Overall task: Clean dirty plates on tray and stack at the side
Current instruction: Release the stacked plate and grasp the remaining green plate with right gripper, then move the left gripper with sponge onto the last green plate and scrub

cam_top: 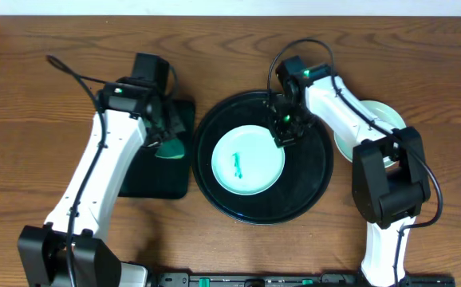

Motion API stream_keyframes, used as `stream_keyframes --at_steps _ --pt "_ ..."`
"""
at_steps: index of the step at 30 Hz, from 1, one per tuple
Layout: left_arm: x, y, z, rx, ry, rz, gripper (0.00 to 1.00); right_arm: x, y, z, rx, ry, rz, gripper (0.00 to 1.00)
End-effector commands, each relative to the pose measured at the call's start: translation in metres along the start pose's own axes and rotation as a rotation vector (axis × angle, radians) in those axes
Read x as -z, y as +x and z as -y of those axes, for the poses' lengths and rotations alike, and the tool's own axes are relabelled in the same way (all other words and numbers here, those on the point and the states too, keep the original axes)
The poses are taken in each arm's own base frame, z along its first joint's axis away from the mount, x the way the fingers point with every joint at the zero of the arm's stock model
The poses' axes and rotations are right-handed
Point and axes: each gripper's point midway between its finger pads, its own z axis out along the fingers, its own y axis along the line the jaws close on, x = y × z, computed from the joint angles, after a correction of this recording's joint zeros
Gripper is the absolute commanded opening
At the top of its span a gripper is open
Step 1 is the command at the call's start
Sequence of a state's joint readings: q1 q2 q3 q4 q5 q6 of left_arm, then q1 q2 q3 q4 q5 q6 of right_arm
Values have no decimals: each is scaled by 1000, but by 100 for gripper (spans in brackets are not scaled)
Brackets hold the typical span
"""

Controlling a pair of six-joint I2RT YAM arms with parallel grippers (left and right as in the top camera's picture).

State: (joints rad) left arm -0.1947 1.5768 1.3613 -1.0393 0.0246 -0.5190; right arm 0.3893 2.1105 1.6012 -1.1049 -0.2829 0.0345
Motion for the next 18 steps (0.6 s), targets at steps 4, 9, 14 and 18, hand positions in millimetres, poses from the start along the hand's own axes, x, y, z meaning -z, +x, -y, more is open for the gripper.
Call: stream_keyframes --at_steps 4,9,14,18 --pt "-5 23 32 -160 50 -32 7 -26 8 -1 -39 -41 -8 1" --pt "-17 37 49 -216 51 -70 7 -35 16 0 -105 -60 -29 11" --pt "-36 53 64 -256 74 -152 7 -27 33 5 -222 -57 -96 16" --pt "-50 57 70 -281 64 -172 7 -26 39 5 -253 -53 -123 17"
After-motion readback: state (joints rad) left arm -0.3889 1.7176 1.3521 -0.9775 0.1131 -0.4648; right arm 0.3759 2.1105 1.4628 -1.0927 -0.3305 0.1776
